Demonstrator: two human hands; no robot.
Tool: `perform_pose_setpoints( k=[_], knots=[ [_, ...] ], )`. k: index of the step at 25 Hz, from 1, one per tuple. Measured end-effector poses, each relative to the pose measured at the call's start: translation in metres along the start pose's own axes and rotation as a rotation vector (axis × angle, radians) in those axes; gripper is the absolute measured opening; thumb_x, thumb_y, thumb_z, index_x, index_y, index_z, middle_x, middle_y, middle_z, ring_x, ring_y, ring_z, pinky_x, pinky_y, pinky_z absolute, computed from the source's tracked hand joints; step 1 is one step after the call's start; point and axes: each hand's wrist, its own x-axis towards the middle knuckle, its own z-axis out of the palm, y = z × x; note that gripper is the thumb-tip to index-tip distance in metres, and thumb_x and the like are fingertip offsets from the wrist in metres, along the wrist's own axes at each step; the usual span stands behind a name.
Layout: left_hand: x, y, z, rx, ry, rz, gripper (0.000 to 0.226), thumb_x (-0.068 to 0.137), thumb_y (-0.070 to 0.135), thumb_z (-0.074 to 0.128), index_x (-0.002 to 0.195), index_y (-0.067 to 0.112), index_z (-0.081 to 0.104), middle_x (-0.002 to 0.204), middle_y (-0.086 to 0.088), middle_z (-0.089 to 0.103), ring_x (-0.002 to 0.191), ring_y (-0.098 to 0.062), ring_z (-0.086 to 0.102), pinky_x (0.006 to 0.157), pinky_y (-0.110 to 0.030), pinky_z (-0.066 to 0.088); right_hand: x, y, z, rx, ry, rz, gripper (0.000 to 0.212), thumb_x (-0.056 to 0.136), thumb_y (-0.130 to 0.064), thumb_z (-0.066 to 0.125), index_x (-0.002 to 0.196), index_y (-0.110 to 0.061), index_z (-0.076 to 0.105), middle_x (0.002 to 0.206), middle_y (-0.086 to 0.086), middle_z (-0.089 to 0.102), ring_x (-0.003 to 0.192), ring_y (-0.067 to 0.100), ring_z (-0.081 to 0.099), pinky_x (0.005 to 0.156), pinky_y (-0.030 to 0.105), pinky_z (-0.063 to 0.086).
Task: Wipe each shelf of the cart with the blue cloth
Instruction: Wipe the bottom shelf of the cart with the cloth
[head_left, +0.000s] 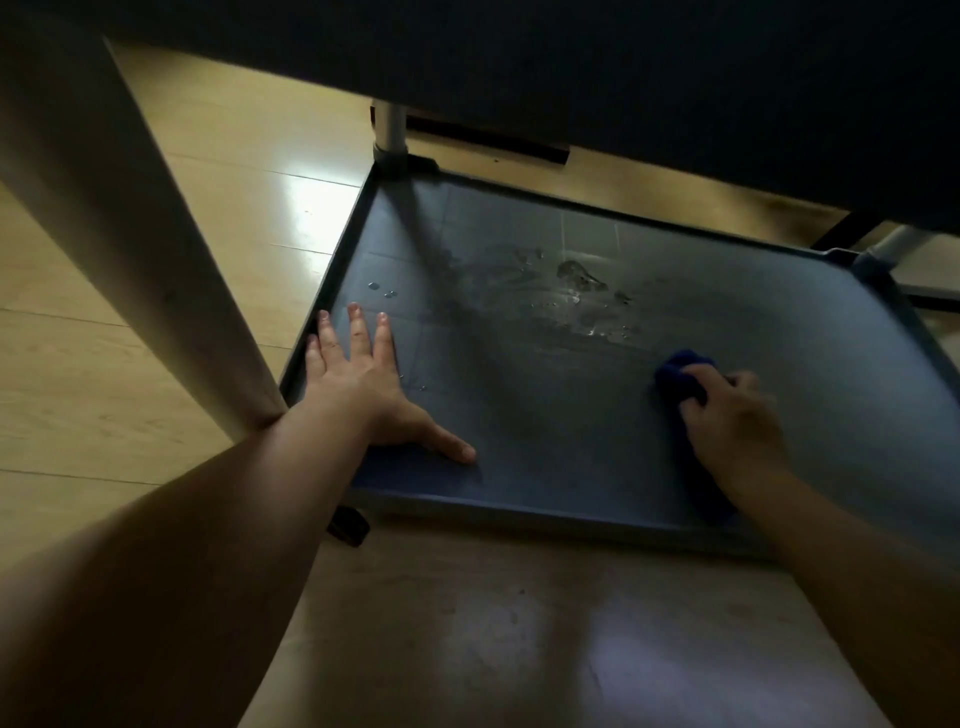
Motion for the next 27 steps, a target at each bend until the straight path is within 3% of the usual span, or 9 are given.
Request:
perform_pose_setpoints(
  k=[3,6,9,12,16,19,22,27],
  knots=[
    [0.003,-0.001,0.002,-0.002,0.017,0.006,0.198,-0.006,0.112,0.044,0.153,0.023,-0.037,0.161,-0.013,-0.046,0.145,-0.042,-0.041,0.114,-0.051,-0.024,-0.001,0.024,-0.012,-0.033,-0.034,0.096,0.035,0.097,-0.022,0.051,0.131,-0.023,0.055,0.122,0.025,0.048,0.106,0.048,0.052,0.088,0.050,0.048],
    [0.002,-0.002,-0.001,-0.005,0.021,0.000,0.198,-0.005,0.112,0.042,0.151,0.022,-0.039,0.161,-0.013,-0.046,0.146,-0.043,-0.041,0.114,-0.052,-0.023,0.003,0.004,-0.016,0.076,-0.001,0.160,0.036,0.096,-0.019,0.052,0.132,-0.019,0.054,0.125,0.024,0.049,0.106,0.047,0.054,0.087,0.047,0.047],
    [0.001,-0.002,-0.002,-0.005,0.016,0.003,0.198,-0.004,0.112,0.041,0.151,0.019,-0.038,0.160,-0.015,-0.046,0.145,-0.044,-0.041,0.115,-0.053,-0.023,0.012,-0.056,-0.014,0.314,0.072,0.025,0.034,0.094,-0.018,0.058,0.128,-0.018,0.058,0.122,0.021,0.057,0.102,0.040,0.059,0.083,0.037,0.045],
    [0.000,-0.001,-0.004,-0.024,0.002,0.009,0.198,-0.005,0.111,0.042,0.153,0.020,-0.036,0.160,-0.015,-0.046,0.144,-0.044,-0.042,0.112,-0.053,-0.024,0.025,-0.159,-0.003,0.489,0.078,-0.183,0.031,0.092,-0.018,0.061,0.123,-0.021,0.062,0.120,0.016,0.058,0.104,0.031,0.059,0.083,0.030,0.040],
    [0.004,0.000,-0.002,-0.010,0.014,-0.022,0.196,0.003,0.107,0.055,0.154,0.020,-0.035,0.162,-0.015,-0.043,0.145,-0.044,-0.042,0.119,-0.058,-0.020,0.037,-0.284,0.017,0.534,-0.036,-0.470,0.032,0.094,-0.026,0.056,0.126,-0.029,0.058,0.120,0.011,0.054,0.109,0.026,0.054,0.085,0.031,0.042],
    [0.006,-0.003,-0.002,-0.035,0.034,0.011,0.194,0.005,0.106,0.056,0.153,0.020,-0.036,0.164,-0.015,-0.040,0.145,-0.043,-0.042,0.119,-0.056,-0.022,0.034,-0.335,0.038,0.447,-0.144,-0.558,0.032,0.094,-0.026,0.055,0.125,-0.033,0.057,0.121,0.008,0.051,0.108,0.027,0.050,0.092,0.038,0.044],
    [0.008,-0.004,-0.003,-0.038,0.051,0.012,0.199,-0.005,0.108,0.045,0.155,0.020,-0.033,0.165,-0.015,-0.038,0.146,-0.041,-0.042,0.119,-0.055,-0.023,0.038,-0.339,0.052,0.306,-0.184,-0.590,0.030,0.095,-0.023,0.050,0.123,-0.033,0.056,0.124,0.009,0.047,0.109,0.031,0.046,0.088,0.040,0.041],
    [0.008,-0.003,0.000,-0.015,0.064,-0.012,0.198,-0.004,0.109,0.048,0.155,0.023,-0.033,0.163,-0.010,-0.042,0.144,-0.038,-0.045,0.111,-0.052,-0.026,0.068,-0.254,0.048,0.224,-0.103,-0.492,0.030,0.089,-0.023,0.052,0.118,-0.029,0.057,0.119,0.014,0.048,0.105,0.037,0.049,0.082,0.041,0.043]
  ],
)
